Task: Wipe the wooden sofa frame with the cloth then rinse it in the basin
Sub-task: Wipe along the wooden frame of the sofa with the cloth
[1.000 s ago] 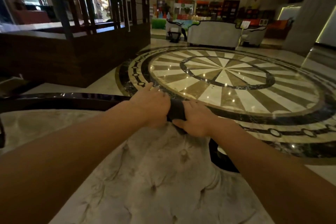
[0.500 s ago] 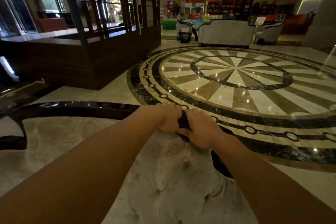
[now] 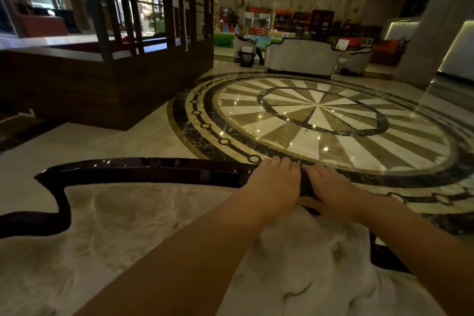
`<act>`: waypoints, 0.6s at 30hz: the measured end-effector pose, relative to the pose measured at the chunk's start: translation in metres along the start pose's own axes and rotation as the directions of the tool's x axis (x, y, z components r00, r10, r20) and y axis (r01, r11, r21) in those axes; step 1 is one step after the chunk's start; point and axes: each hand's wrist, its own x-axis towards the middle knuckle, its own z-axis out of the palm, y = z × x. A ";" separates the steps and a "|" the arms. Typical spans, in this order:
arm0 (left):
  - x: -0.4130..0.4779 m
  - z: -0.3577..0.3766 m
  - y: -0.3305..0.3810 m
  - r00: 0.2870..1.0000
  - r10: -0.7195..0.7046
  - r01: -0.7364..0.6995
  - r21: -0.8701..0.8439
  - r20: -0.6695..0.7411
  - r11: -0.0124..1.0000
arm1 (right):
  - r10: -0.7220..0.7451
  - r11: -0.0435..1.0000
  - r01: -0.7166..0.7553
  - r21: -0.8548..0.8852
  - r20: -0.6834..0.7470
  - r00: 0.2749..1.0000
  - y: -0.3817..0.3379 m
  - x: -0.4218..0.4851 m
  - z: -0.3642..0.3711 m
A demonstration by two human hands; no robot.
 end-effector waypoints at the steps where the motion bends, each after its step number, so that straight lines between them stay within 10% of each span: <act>1: -0.010 -0.002 -0.017 1.000 0.005 -0.005 -0.001 -0.012 1.000 | -0.012 1.000 0.012 -0.010 -0.005 1.000 -0.017 0.007 -0.003; 18: -0.264 0.031 -0.359 0.954 -0.297 0.286 -0.182 -0.035 0.941 | -0.290 0.917 0.323 -0.235 0.165 0.943 -0.417 0.171 0.015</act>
